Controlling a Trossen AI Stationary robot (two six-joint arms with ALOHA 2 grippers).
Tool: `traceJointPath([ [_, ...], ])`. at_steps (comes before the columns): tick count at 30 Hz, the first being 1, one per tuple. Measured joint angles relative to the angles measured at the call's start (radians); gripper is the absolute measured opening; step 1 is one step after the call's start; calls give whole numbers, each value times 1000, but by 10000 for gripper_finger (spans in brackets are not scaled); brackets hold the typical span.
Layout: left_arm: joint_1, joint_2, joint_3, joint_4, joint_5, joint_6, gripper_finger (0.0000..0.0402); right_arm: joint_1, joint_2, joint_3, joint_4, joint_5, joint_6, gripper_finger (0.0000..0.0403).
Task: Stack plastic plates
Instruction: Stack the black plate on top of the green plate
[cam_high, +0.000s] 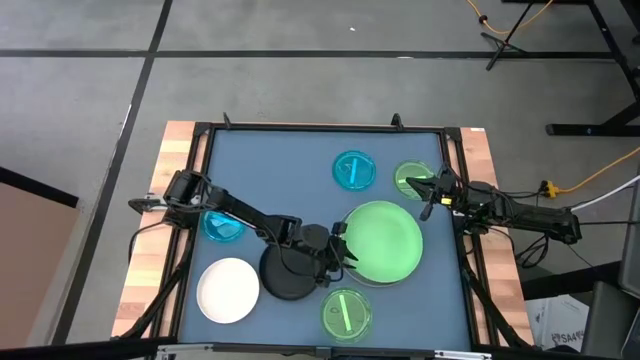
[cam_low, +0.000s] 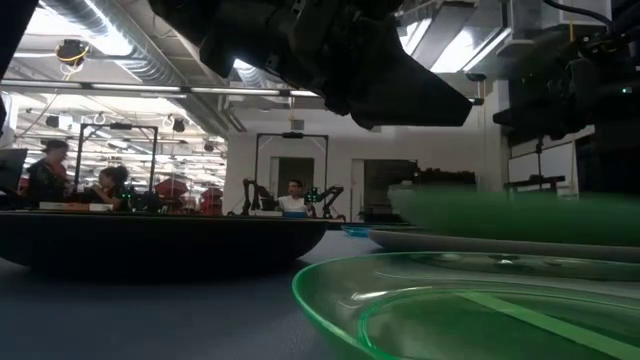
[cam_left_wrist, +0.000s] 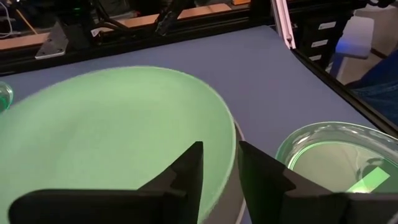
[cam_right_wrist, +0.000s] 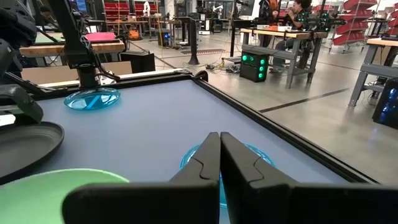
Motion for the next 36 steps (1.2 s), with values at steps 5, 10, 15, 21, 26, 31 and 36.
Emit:
traceJointPath([
  [5, 0, -3, 0, -15, -8, 0, 87, 0, 0, 0, 0, 0, 0, 1],
  [10, 0, -14, 0, -40, -39, -5, 83, 0, 0, 0, 0, 0, 0, 1],
  [15, 0, -14, 0, -41, -47, -21, 83, 0, 0, 0, 0, 0, 0, 1],
  [21, 15, -22, -1, -90, -46, -107, 82, 0, 0, 0, 0, 0, 0, 1],
  [26, 38, -64, -1, -179, -47, -166, 82, 0, 0, 0, -1, 0, 0, 1],
  [31, 76, -146, -1, -336, -51, -239, 82, 0, 0, 0, -1, -1, 0, 1],
  [36, 113, -224, -1, -529, -51, -309, 82, 0, 0, 0, -2, 0, 0, 1],
])
